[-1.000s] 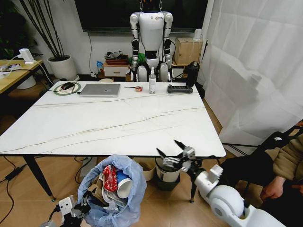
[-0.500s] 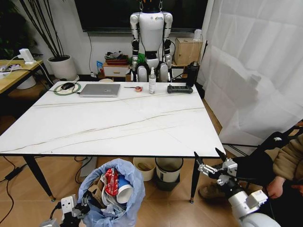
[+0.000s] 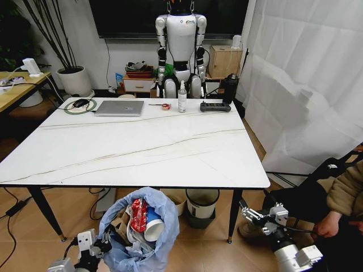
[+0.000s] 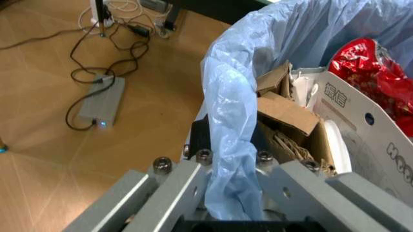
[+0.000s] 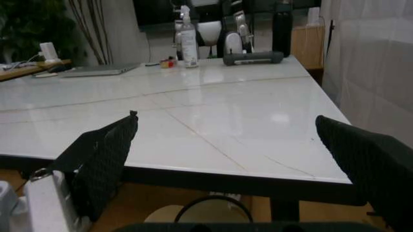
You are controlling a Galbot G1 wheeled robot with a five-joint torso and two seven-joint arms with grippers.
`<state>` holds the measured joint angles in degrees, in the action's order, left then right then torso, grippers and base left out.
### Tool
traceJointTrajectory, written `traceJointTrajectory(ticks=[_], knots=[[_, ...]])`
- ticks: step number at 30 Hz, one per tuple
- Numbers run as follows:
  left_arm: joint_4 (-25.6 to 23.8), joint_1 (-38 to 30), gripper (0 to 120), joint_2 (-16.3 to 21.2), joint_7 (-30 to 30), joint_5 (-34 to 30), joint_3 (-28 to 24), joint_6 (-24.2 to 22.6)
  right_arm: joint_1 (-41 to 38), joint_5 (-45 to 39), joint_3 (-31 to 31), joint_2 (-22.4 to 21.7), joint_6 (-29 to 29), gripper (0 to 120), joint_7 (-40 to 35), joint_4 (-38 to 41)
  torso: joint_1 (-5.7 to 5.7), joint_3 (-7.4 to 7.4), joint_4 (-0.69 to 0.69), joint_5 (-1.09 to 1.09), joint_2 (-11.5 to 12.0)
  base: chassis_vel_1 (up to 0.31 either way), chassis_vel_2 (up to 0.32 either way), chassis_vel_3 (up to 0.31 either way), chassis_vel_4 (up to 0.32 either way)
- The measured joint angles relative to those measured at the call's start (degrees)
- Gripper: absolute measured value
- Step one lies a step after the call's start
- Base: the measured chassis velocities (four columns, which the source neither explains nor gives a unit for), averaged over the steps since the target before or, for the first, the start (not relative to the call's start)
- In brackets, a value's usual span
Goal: Pick up the trash bin and place the trash from the table into it.
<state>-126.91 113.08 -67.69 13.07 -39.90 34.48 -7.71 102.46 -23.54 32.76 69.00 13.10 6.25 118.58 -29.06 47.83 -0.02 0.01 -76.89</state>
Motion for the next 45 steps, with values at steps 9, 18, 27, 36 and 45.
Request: traceJointTrajectory(ticks=[9,18,27,36,45], knots=[[1.57,-1.3,0,-1.7,2.23,-2.33,-1.42,-2.99,-0.18,-0.11,-0.2,-0.12,-0.04,100,-0.01,-0.03,0.5,-0.52,0.0,0.0,1.05,0.0,0.0,0.0,0.0],[2.92,-2.29,0,-3.28,2.32,-1.97,-1.43,-3.45,-0.26,-0.23,-0.27,-0.18,-0.1,100,-0.03,-0.06,1.93,-2.27,0.0,0.0,4.21,0.0,0.0,0.0,0.0],[4.83,-3.61,0,-4.47,2.09,-1.47,-1.1,-3.49,-0.29,-0.27,-0.3,-0.21,-0.14,100,-0.05,-0.06,3.12,-3.74,0.0,-0.01,6.88,0.0,0.0,0.0,0.0],[8.08,-5.03,0,-5.44,1.0,-0.63,-0.99,-3.48,-0.31,-0.3,-0.34,-0.24,-0.16,100,-0.08,-0.06,4.47,-5.37,0.0,-0.01,9.86,0.0,0.0,0.0,0.0],[12.0,-6.64,0,-5.46,0.0,-0.44,-0.71,-3.54,-0.32,-0.34,-0.35,-0.25,-0.16,100,-0.1,-0.06,5.74,-7.0,0.0,0.0,12.74,0.0,0.0,0.0,0.0]])
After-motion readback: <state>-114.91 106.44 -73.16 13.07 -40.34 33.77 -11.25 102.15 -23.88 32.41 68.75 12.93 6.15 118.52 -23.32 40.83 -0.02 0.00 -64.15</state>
